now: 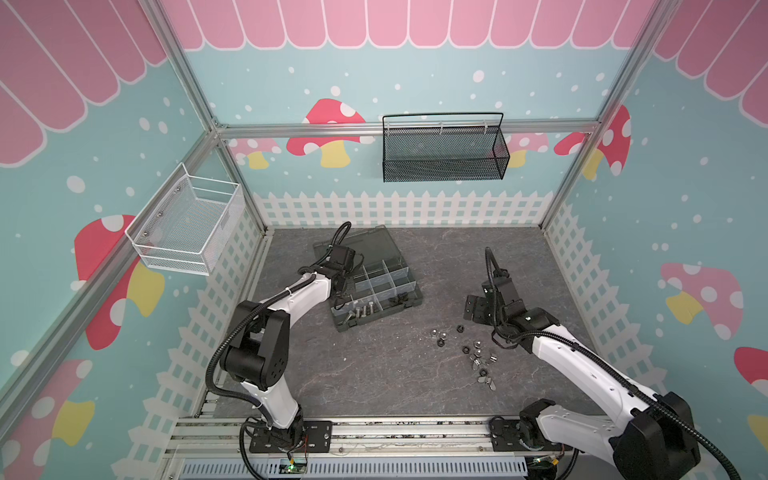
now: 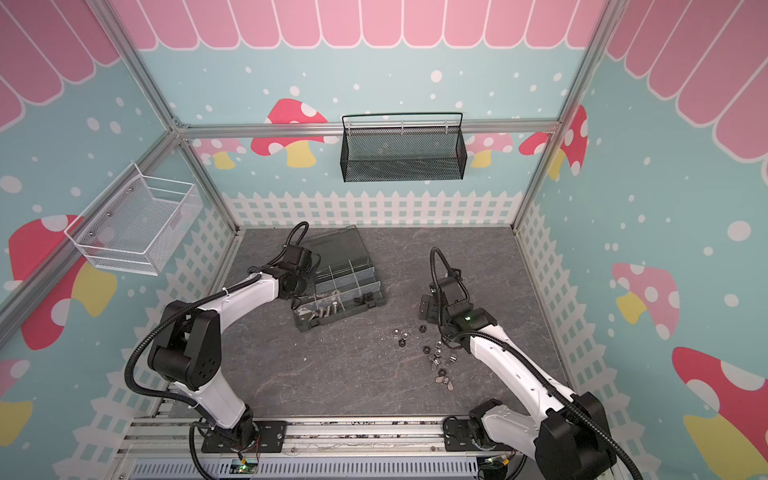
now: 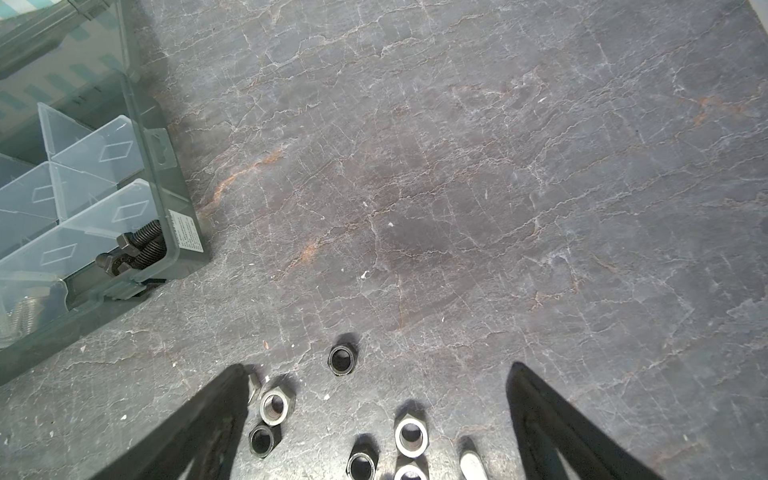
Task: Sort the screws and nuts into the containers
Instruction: 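Lift the wing nut and carry it over the organizer, then open the left gripper to drop the wing nut into a compartment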
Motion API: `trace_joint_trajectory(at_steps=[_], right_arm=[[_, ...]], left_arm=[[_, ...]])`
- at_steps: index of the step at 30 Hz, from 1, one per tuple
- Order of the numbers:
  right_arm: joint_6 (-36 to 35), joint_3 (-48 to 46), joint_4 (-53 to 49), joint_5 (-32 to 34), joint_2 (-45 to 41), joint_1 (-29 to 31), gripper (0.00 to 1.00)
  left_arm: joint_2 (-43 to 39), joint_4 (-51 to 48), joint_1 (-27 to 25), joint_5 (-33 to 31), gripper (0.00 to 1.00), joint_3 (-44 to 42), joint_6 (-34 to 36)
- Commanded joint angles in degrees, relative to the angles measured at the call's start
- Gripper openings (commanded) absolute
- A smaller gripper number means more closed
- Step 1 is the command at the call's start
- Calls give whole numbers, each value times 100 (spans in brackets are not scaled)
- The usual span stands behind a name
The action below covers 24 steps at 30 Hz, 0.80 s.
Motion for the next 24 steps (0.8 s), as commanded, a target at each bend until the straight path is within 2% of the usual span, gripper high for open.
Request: trace_joint_trajectory(at_steps=[1, 10, 15, 19, 24], right_arm=[[95, 86, -10, 109, 38, -36, 98], [104, 121, -11, 107, 94, -36, 98], [140, 114, -20, 104, 90, -44, 98], [288, -39, -21, 139, 23, -75, 98], [342, -185, -11, -174, 33, -369, 98]], left_arm=[[55, 93, 41, 29, 27, 97, 25], [-220, 120, 25, 207, 30, -220, -62], [-641, 145, -173, 258, 33, -369, -132], [-991, 163, -617, 276, 43, -415, -133], [-1115, 282, -1380, 323, 53, -373, -82]])
